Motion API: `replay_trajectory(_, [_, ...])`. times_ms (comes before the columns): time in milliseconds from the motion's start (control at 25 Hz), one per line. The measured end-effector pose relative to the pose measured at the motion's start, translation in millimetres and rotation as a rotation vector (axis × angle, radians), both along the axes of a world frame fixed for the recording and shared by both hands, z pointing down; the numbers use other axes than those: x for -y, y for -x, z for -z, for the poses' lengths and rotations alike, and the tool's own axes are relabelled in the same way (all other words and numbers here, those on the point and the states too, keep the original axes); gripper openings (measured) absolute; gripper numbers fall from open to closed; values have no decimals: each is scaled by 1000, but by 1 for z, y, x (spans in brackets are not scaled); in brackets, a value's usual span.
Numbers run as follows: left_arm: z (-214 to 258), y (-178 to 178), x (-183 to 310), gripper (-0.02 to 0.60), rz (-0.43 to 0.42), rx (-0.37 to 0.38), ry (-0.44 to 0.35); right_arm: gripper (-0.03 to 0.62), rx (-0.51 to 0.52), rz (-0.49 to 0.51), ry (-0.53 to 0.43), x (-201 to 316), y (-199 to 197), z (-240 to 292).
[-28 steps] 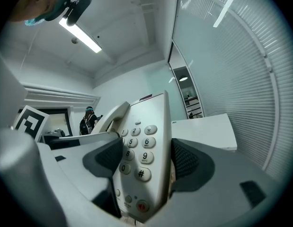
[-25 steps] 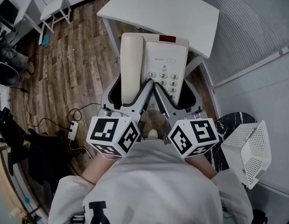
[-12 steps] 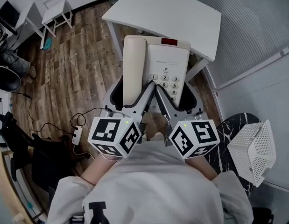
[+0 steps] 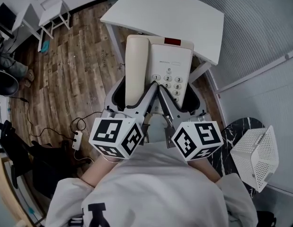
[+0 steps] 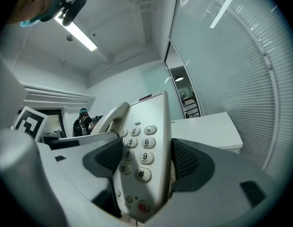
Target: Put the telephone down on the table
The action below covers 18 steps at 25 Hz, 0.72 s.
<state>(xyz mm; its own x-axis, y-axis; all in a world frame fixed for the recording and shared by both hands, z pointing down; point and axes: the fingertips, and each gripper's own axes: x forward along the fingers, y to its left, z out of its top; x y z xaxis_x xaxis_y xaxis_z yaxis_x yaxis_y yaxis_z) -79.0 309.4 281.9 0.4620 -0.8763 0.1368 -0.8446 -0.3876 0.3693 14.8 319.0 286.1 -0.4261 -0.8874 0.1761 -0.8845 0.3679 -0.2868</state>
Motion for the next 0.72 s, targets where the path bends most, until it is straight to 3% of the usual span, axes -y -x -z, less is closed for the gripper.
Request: replay_trajectory(720, [-3,-22,182,345,72,-4,3,327,2,69,-5,189,-23,-3])
